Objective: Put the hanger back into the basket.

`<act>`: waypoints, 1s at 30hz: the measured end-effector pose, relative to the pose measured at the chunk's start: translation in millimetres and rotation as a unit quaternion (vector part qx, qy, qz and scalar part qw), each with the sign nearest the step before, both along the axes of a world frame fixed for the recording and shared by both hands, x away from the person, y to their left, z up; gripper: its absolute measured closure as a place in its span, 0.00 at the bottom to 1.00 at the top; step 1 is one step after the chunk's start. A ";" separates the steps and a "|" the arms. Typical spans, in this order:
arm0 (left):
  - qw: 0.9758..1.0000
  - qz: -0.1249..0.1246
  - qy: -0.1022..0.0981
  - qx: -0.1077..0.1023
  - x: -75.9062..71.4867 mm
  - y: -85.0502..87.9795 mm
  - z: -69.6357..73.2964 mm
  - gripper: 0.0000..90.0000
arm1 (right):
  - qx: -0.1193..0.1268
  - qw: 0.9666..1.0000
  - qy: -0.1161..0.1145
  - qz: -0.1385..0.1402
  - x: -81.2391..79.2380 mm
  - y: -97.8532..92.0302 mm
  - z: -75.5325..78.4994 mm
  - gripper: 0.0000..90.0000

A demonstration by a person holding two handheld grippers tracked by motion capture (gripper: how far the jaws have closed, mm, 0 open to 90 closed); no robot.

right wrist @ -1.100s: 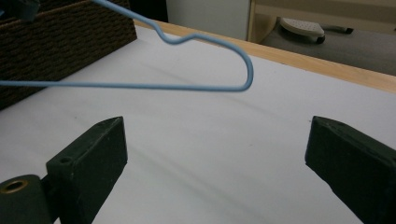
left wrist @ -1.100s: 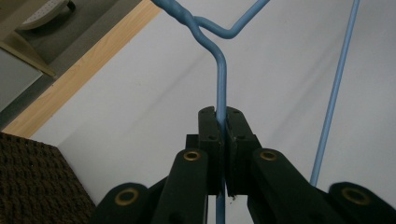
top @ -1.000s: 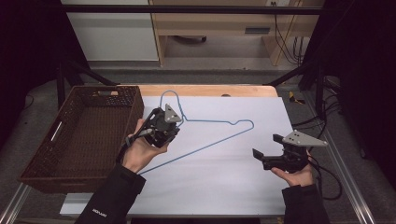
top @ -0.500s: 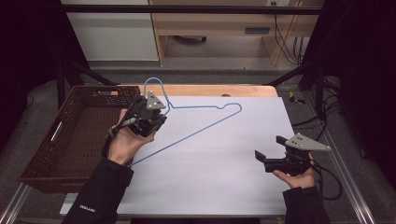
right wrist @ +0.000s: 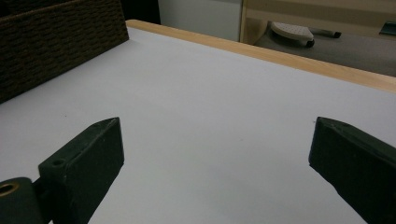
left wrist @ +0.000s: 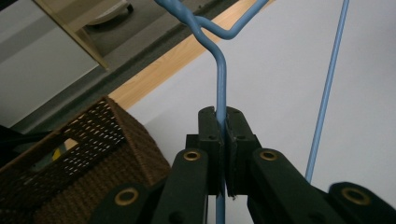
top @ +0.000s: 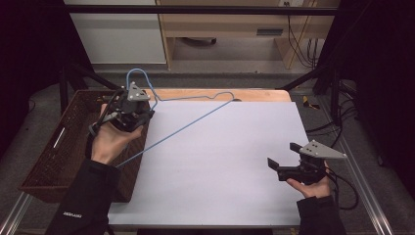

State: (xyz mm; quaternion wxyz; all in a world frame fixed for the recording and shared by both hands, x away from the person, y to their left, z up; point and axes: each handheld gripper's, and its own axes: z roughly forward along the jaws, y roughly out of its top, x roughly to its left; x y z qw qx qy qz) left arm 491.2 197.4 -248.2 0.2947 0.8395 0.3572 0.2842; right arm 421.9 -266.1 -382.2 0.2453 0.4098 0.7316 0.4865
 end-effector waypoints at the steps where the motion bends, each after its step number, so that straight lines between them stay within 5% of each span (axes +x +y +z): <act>1: 1.000 0.004 -0.002 -0.001 0.1 3.6 1.2 0.97 | 0.000 1.000 0.000 0.000 0.0 0.0 0.0 0.04; 18: 0.998 0.056 -0.022 0.009 4.3 53.0 10.7 0.97 | -0.004 1.000 0.001 0.002 0.7 1.4 -1.1 0.05; 30: 0.993 0.112 -0.022 0.011 -2.5 109.2 6.6 0.97 | -0.005 1.000 0.003 0.003 1.3 2.7 -2.0 0.05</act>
